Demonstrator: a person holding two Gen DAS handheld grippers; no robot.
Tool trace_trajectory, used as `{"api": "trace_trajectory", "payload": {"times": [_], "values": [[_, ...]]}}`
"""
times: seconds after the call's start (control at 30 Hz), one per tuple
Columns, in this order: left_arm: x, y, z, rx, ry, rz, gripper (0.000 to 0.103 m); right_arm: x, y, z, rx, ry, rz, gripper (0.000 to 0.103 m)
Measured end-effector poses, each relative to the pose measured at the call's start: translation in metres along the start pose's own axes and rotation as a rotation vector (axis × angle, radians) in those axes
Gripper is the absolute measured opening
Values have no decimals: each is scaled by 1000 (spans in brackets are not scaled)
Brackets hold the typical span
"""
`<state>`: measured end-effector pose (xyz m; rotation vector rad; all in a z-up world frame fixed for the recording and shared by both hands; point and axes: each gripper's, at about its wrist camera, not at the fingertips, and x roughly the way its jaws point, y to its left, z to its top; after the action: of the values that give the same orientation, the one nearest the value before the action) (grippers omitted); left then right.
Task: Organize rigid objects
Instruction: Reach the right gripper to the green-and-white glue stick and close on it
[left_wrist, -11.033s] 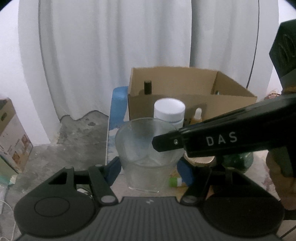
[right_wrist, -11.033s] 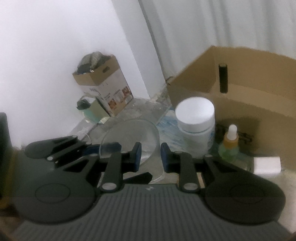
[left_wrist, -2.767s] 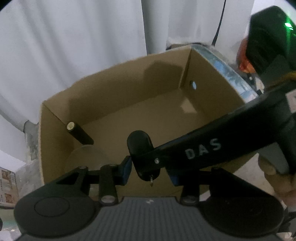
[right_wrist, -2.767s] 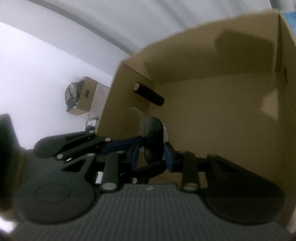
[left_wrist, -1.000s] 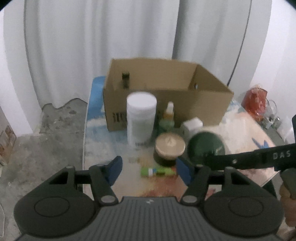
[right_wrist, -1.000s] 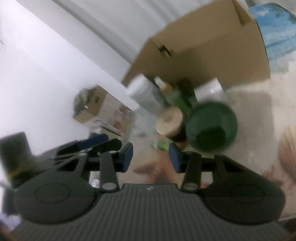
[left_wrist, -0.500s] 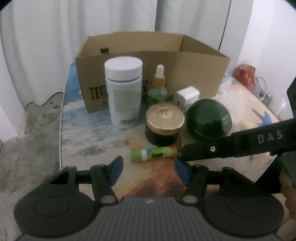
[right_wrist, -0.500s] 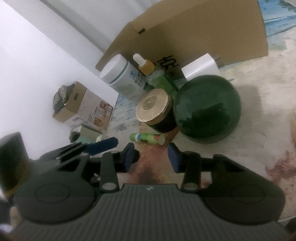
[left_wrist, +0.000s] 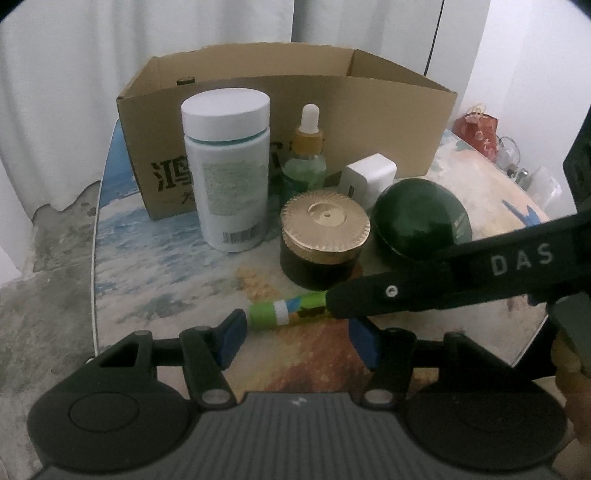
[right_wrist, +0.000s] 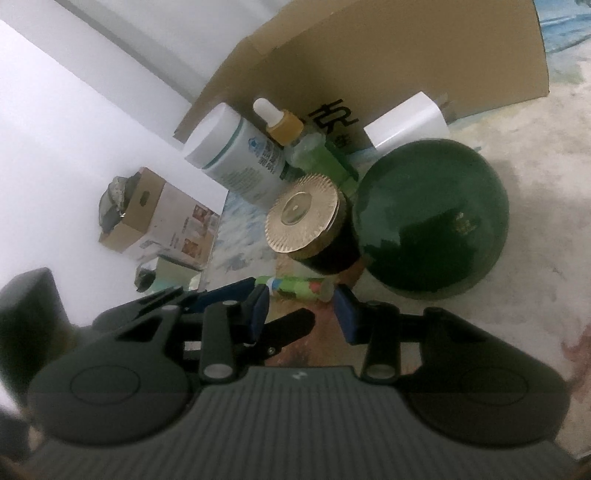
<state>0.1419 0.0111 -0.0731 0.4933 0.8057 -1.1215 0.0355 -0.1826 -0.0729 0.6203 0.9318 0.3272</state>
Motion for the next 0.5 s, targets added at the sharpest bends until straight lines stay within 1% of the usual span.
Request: {"api": "trace_trajectory", "payload": {"times": [0.2,0.37,0.43,0.5], "values": [[-2,-9,-2,19,0,-26,61,3,-5,2,13,-5,-7,39],[-5,-13,-4,8,4,-5,60,3,-7,2,8,-4,4,39],[-7,-15,-5,5,7,3,56,4,-7,2,4,-2,8,39],[-9,-16,-6,3,10,6,56,3,-7,2,-4,1,8,39]]}}
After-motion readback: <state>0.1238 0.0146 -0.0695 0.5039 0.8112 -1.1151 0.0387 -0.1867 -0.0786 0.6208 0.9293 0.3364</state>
